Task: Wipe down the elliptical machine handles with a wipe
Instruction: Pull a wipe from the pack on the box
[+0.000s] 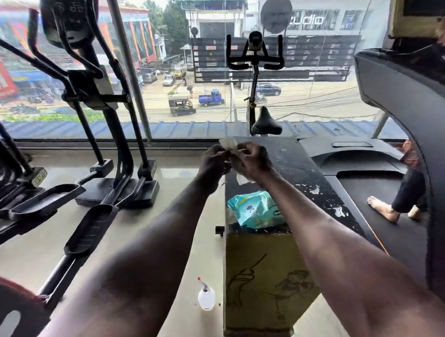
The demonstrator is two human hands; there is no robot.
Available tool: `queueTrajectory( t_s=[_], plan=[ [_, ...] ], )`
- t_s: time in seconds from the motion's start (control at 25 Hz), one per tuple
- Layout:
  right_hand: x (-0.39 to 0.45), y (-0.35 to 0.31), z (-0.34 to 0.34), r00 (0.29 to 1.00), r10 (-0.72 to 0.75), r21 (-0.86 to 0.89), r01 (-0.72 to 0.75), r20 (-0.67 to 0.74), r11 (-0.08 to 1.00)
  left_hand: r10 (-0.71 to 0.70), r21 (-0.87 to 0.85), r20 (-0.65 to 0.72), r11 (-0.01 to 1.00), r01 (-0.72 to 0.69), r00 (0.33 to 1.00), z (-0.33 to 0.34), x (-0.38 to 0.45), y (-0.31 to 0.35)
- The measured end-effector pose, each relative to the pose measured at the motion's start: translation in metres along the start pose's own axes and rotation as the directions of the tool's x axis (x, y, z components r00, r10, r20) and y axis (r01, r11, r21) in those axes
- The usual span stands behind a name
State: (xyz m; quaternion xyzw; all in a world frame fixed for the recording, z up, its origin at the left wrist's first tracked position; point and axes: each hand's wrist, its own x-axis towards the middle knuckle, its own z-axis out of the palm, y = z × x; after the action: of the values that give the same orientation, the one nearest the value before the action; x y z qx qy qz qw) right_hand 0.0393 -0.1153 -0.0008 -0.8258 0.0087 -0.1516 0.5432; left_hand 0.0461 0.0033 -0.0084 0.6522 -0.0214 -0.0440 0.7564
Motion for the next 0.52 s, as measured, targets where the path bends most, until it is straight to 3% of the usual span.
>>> queueTrajectory(
  t_s=[0.16, 0.24, 0.4, 0.52],
  plan=[
    [0.042, -0.024, 0.059, 1.000, 0.014, 0.099, -0.014, -0.001, 0.995, -0.038, -0.043, -0.011, 0.998, 0.038, 0.999, -0.067, 0.029, 0.022],
    [0.069, -0.044, 0.099, 0.998, 0.020, 0.121, -0.028, 0.063, 0.992, -0.015, -0.034, -0.031, 0.999, 0.014, 0.999, -0.112, 0.062, 0.028],
    [0.130, -0.085, 0.189, 0.960, 0.023, 0.277, -0.103, 0.277, 0.955, 0.072, -0.038, -0.205, 0.996, -0.082, 0.976, -0.206, 0.134, 0.056],
    [0.188, -0.119, 0.267, 0.953, -0.035, 0.352, -0.078, 0.302, 0.933, 0.076, -0.009, -0.169, 0.997, -0.078, 0.983, -0.278, 0.186, 0.090]
  ],
)
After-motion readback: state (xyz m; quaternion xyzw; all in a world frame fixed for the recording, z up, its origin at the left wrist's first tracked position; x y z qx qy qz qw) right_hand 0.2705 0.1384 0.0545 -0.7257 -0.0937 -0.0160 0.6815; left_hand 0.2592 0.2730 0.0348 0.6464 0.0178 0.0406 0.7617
